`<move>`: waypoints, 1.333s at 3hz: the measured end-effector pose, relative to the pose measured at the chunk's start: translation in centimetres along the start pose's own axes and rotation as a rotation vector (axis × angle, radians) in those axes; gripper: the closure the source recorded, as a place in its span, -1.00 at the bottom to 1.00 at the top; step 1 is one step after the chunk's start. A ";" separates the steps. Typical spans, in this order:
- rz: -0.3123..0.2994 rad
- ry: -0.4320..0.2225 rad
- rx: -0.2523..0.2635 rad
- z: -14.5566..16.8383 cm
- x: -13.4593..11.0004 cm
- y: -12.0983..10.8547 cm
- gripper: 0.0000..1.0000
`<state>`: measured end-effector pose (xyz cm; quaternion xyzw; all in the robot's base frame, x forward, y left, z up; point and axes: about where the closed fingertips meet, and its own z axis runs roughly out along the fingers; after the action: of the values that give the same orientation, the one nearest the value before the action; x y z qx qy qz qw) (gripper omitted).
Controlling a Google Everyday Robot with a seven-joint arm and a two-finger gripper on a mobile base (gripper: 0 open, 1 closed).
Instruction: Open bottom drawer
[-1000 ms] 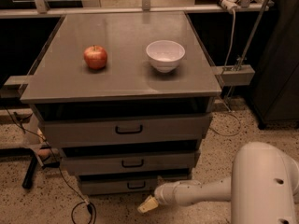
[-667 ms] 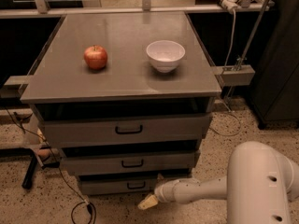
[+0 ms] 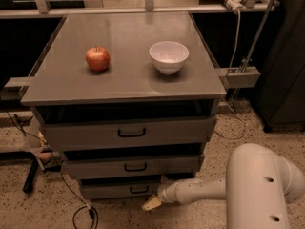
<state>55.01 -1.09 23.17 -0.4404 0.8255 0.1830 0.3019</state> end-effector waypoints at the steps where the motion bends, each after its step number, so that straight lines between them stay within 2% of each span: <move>1: 0.000 0.027 -0.012 1.4 0.6 -0.6 -1.00; 3: -0.017 0.062 -0.036 3.0 0.9 -0.6 -1.00; 4: -0.020 0.112 -0.067 4.2 1.6 0.3 -1.00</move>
Offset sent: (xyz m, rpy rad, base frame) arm 0.0148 -0.0043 -0.0238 -0.0246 0.0367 0.0119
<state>55.46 0.43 19.00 -0.4679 0.8302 0.1826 0.2420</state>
